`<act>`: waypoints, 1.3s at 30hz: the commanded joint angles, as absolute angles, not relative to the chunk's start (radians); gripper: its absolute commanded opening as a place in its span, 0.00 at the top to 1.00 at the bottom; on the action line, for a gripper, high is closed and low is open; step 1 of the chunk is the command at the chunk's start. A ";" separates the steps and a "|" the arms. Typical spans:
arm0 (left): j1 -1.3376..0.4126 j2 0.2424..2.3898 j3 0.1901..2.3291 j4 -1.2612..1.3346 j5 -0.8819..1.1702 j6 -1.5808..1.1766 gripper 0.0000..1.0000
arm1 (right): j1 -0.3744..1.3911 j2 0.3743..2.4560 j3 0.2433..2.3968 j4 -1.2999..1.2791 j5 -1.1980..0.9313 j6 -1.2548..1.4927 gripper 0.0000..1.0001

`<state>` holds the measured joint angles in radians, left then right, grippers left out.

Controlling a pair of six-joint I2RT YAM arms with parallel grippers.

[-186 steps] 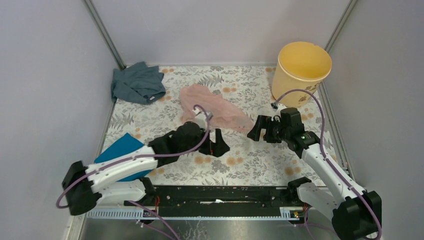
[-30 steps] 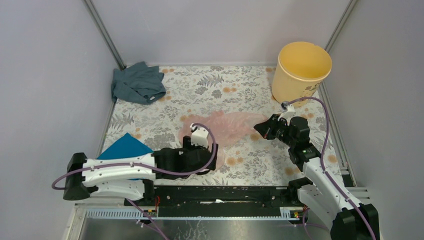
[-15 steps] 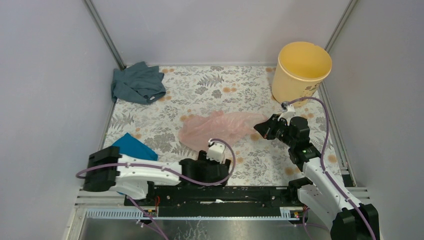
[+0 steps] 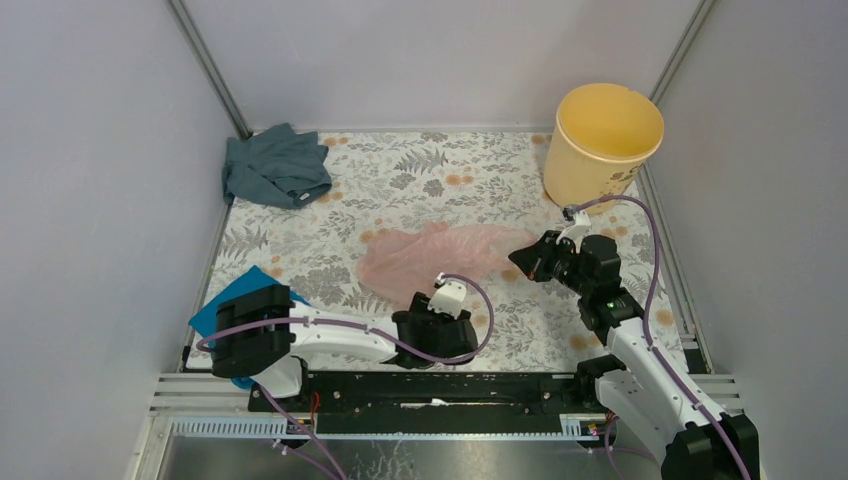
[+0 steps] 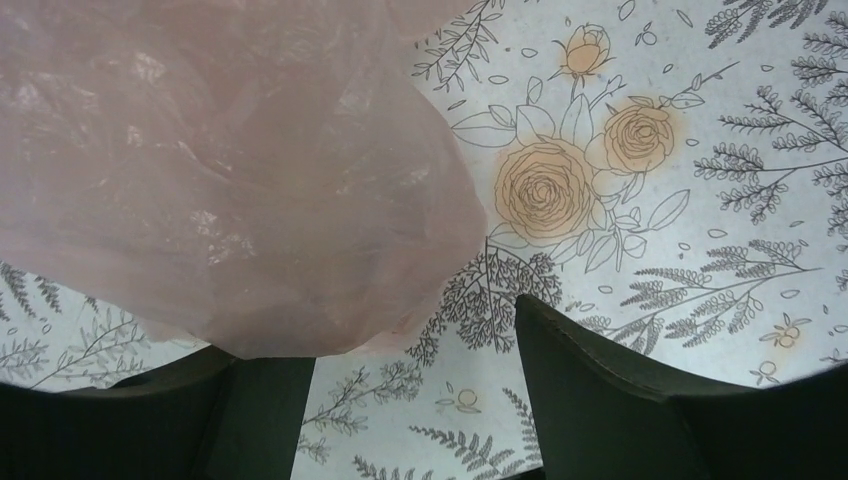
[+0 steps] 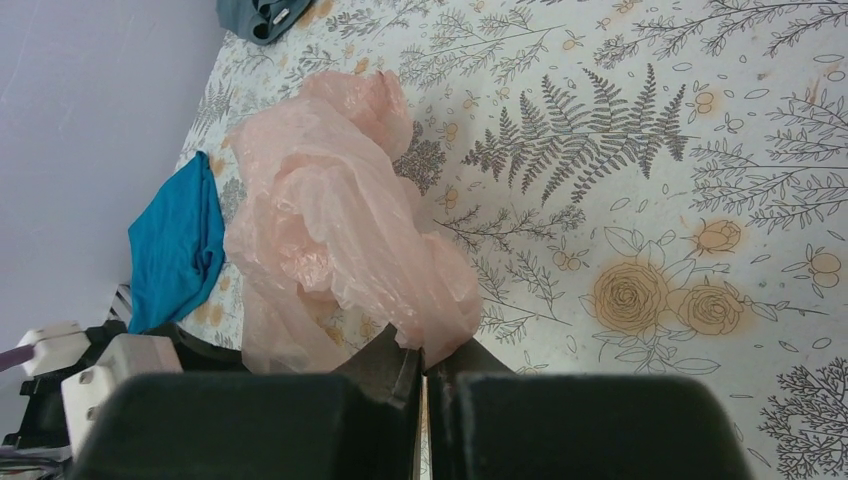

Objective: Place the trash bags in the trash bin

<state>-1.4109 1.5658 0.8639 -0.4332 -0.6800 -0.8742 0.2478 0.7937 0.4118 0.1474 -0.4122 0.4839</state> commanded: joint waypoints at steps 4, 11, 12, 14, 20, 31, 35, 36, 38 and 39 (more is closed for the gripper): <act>-1.362 1.605 0.880 -0.330 -0.614 -0.822 0.31 | 0.248 0.785 0.430 0.152 -0.418 0.455 1.00; -1.328 1.620 0.860 -0.287 -0.550 -0.811 0.37 | 0.248 0.780 0.430 0.149 -0.423 0.458 1.00; -1.326 1.626 0.864 -0.287 -0.546 -0.810 0.36 | 0.248 0.778 0.431 0.147 -0.423 0.459 1.00; -1.322 1.642 0.871 -0.294 -0.540 -0.808 0.35 | 0.248 0.772 0.431 0.143 -0.425 0.459 1.00; -1.308 1.692 0.888 -0.290 -0.517 -0.797 0.34 | 0.248 0.751 0.425 0.130 -0.423 0.460 1.00; -1.292 1.704 0.888 -0.288 -0.504 -0.799 0.61 | 0.249 0.727 0.420 0.114 -0.428 0.463 1.00; -1.292 1.648 0.857 -0.273 -0.515 -0.814 0.72 | 0.248 0.715 0.419 0.101 -0.425 0.458 1.00; -1.291 1.632 0.847 -0.262 -0.513 -0.808 0.75 | 0.248 0.713 0.418 0.099 -0.424 0.456 1.00; -1.293 1.595 0.832 -0.248 -0.510 -0.799 0.84 | 0.248 0.711 0.415 0.098 -0.420 0.455 1.00; -1.293 1.579 0.827 -0.247 -0.509 -0.798 0.94 | 0.248 0.711 0.414 0.096 -0.417 0.452 1.00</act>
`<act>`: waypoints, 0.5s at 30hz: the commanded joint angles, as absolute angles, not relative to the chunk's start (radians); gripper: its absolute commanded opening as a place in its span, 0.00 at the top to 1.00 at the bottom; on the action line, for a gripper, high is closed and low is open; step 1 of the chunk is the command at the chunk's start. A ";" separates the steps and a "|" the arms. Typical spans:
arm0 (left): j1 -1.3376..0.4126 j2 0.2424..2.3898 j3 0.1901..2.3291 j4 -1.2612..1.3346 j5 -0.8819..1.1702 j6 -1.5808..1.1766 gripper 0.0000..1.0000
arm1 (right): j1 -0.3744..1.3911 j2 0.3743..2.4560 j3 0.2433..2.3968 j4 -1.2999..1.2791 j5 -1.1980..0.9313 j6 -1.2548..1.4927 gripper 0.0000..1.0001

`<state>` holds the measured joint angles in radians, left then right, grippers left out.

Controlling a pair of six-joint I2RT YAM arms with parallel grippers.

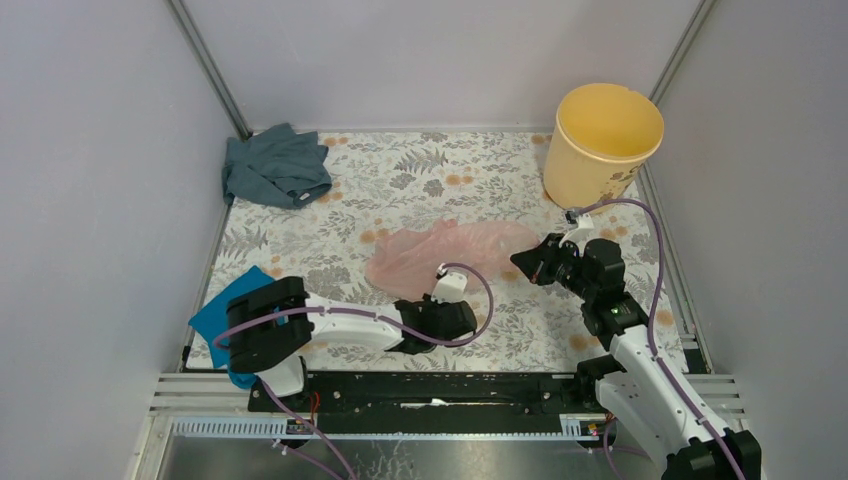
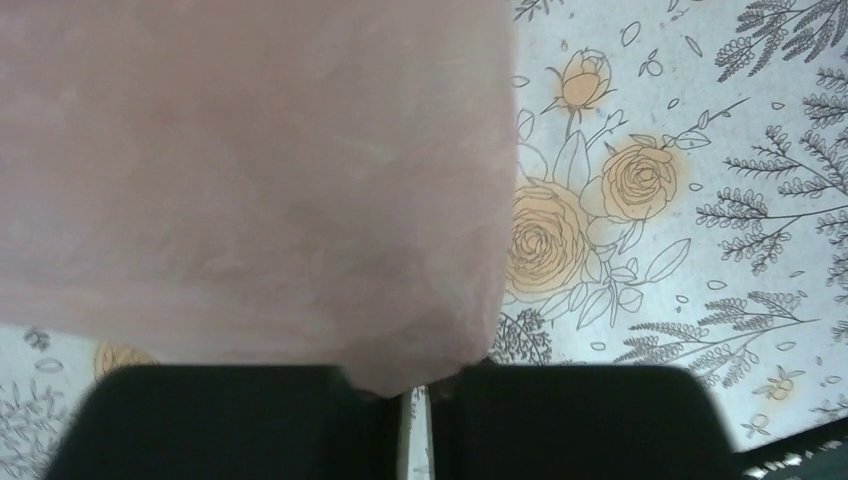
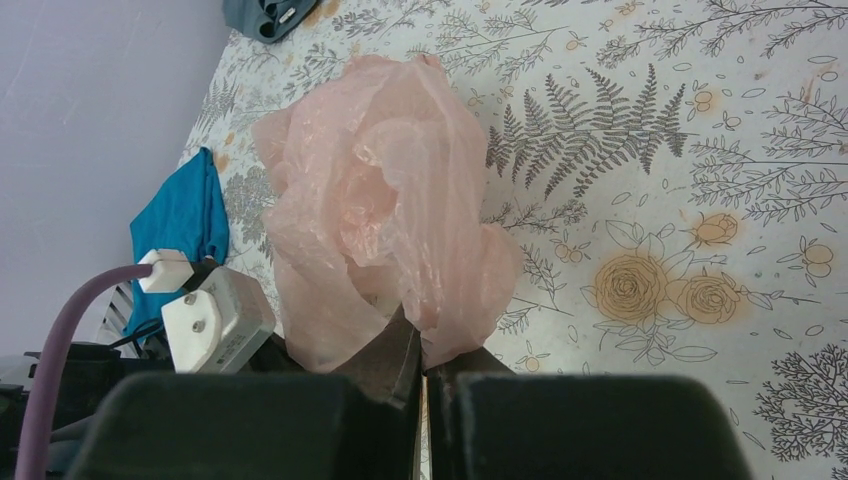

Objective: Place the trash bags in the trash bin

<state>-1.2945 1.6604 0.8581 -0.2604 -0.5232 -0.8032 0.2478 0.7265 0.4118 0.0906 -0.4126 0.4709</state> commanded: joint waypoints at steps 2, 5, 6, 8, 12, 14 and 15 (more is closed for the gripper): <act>-1.293 1.546 0.823 -0.259 -0.510 -0.798 1.00 | 0.248 0.712 0.418 0.080 -0.406 0.443 1.00; -1.293 1.456 0.807 -0.291 -0.502 -0.818 1.00 | 0.248 0.701 0.466 -0.045 -0.359 0.398 1.00; -1.292 1.393 0.793 -0.293 -0.495 -0.827 1.00 | 0.248 0.694 0.485 -0.096 -0.340 0.377 1.00; -1.288 1.289 0.760 -0.291 -0.486 -0.853 1.00 | 0.248 0.684 0.510 -0.176 -0.317 0.365 1.00; -1.206 1.110 0.726 -0.289 -0.412 -0.884 1.00 | 0.248 0.738 0.522 -0.211 -0.356 0.400 1.00; -1.095 1.054 0.724 -0.275 -0.305 -0.869 1.00 | 0.248 0.808 0.549 -0.222 -0.352 0.422 1.00; -1.029 1.038 0.727 -0.262 -0.243 -0.857 1.00 | 0.248 0.851 0.563 -0.208 -0.351 0.437 1.00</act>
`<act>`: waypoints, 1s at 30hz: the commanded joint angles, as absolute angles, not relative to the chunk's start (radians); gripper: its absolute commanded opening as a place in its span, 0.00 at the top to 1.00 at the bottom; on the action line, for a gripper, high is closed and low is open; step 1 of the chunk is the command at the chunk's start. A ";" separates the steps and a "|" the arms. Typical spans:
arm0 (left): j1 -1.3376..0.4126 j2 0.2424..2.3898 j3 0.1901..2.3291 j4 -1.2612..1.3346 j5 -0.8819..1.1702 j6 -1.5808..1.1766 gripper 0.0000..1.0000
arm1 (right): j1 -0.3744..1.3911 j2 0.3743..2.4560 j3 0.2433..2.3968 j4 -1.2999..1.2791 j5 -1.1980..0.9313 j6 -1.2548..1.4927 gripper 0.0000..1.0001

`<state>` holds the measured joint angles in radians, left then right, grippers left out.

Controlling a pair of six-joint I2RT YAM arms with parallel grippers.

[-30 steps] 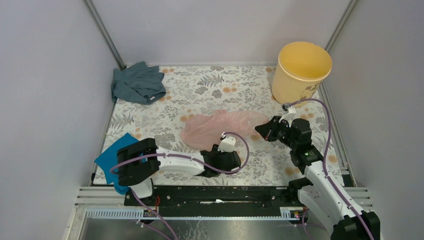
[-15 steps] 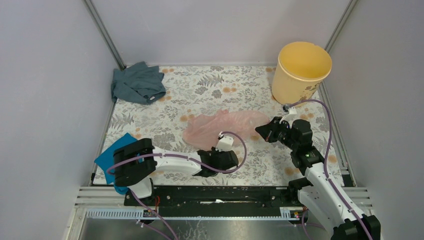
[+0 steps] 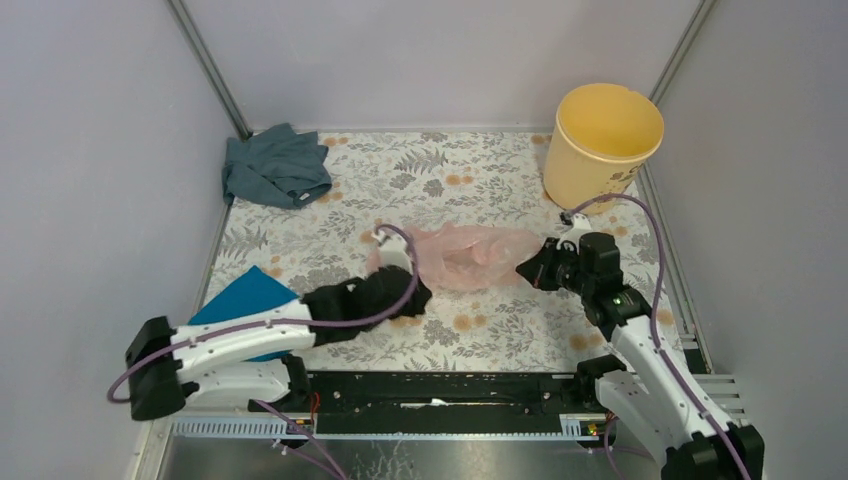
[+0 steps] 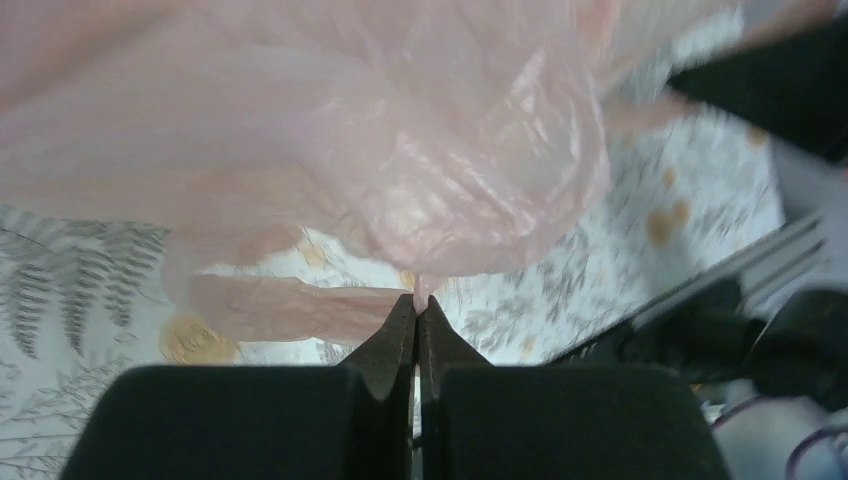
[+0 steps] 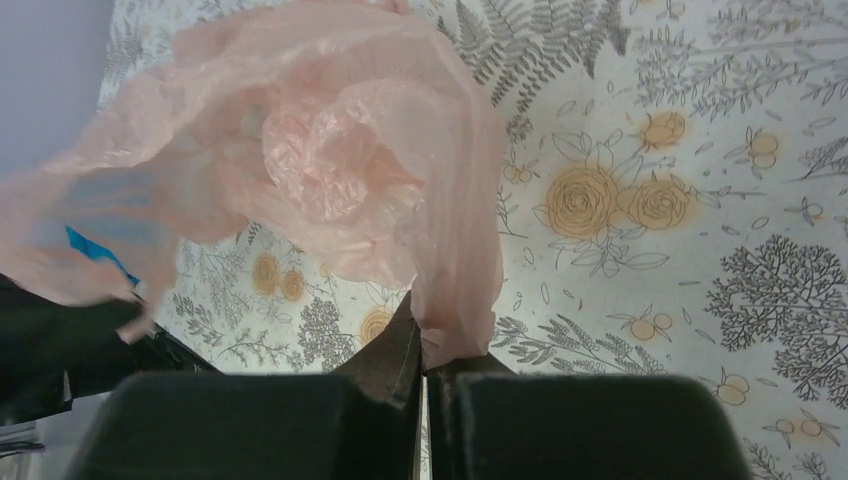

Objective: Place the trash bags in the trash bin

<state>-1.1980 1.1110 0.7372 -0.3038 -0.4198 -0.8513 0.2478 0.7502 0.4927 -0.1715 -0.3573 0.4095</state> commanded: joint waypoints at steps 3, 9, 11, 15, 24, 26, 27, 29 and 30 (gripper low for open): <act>-0.766 1.063 0.827 -0.277 -0.070 -0.813 1.00 | 0.248 1.018 0.638 -0.124 -0.343 0.477 1.00; -0.344 1.483 1.412 -0.368 0.280 -0.790 1.00 | 0.271 1.412 1.182 -0.220 -0.228 0.511 1.00; -0.276 1.637 1.751 -0.458 0.396 -0.785 1.00 | 0.271 1.512 1.500 -0.351 -0.188 0.469 1.00; -0.307 1.739 2.357 -0.554 0.419 -0.598 1.00 | 0.332 1.546 1.945 -0.430 -0.164 0.342 1.00; -0.460 1.086 1.012 -0.012 0.019 -0.575 1.00 | 0.418 1.188 1.062 0.091 -0.174 0.332 1.00; -0.412 1.119 0.889 -0.110 0.096 -0.632 1.00 | 0.422 1.221 0.911 0.095 -0.268 0.369 1.00; -0.388 1.125 0.838 -0.126 0.145 -0.651 1.00 | 0.429 1.227 0.855 0.110 -0.281 0.394 1.00; -0.372 1.098 0.767 -0.106 0.178 -0.671 1.00 | 0.432 1.211 0.785 0.142 -0.277 0.425 1.00; -0.371 1.085 0.764 -0.091 0.182 -0.677 1.00 | 0.433 1.201 0.783 0.152 -0.268 0.424 1.00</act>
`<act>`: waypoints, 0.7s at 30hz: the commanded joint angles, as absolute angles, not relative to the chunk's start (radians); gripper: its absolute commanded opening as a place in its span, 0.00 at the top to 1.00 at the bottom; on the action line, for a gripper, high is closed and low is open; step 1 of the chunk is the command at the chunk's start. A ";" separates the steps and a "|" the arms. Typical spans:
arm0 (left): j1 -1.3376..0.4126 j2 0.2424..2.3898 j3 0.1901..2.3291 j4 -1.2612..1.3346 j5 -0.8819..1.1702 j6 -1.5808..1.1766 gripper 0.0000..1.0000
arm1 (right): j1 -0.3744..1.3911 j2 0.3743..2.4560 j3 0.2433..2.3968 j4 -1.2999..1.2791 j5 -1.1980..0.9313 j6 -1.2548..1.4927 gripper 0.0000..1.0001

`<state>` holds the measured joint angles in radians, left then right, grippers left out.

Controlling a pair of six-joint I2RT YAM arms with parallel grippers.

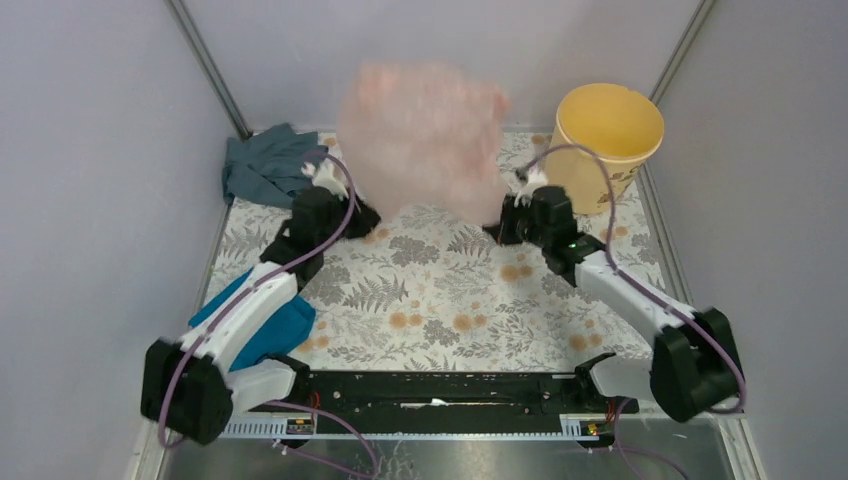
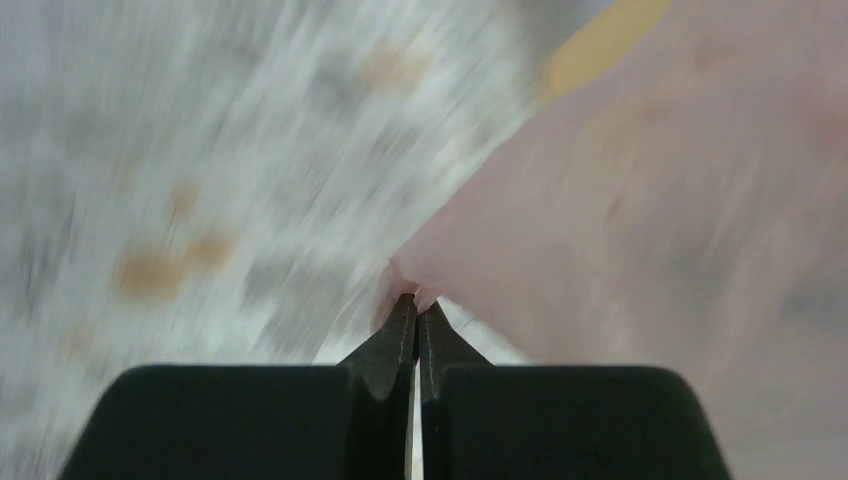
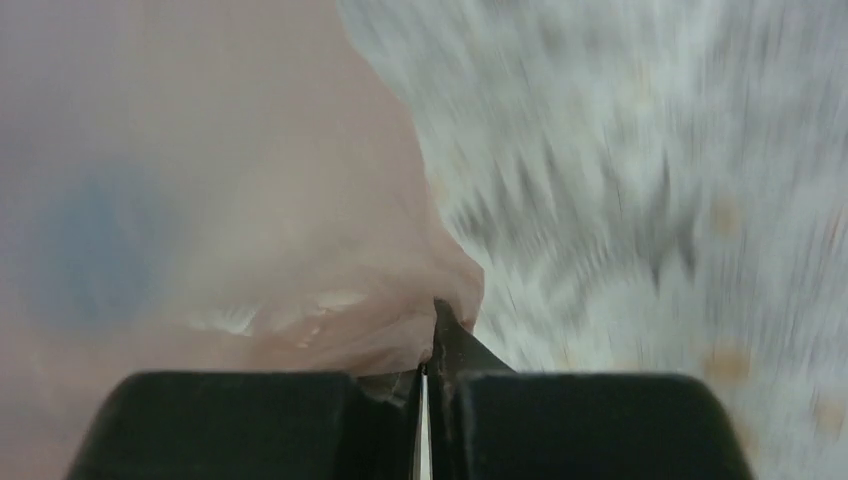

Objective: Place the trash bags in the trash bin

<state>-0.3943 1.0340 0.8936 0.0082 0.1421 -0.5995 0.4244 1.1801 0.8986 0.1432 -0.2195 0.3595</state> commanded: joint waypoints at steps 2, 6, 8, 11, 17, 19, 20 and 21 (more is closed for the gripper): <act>-0.364 1.095 0.841 -0.094 0.190 -0.672 1.00 | 0.432 1.197 0.856 0.130 -0.238 0.395 1.00; -0.348 1.225 1.282 -0.228 0.277 -0.623 1.00 | 0.431 1.273 1.258 -0.056 -0.208 0.299 1.00; -0.348 1.289 1.562 -0.273 0.332 -0.610 1.00 | 0.433 1.299 1.487 -0.133 -0.206 0.277 1.00; -0.351 1.317 1.886 -0.217 0.438 -0.614 1.00 | 0.433 1.286 1.720 -0.141 -0.246 0.264 1.00; -0.352 1.049 1.491 0.138 0.314 -0.602 1.00 | 0.434 1.110 1.463 0.168 -0.301 0.264 1.00; -0.351 1.018 1.321 0.053 0.183 -0.615 1.00 | 0.434 1.107 1.325 0.153 -0.277 0.269 1.00; -0.351 1.027 1.251 -0.052 0.146 -0.626 1.00 | 0.433 1.117 1.245 0.147 -0.274 0.281 1.00; -0.349 1.048 1.180 -0.138 0.123 -0.638 1.00 | 0.433 1.132 1.156 0.143 -0.274 0.297 1.00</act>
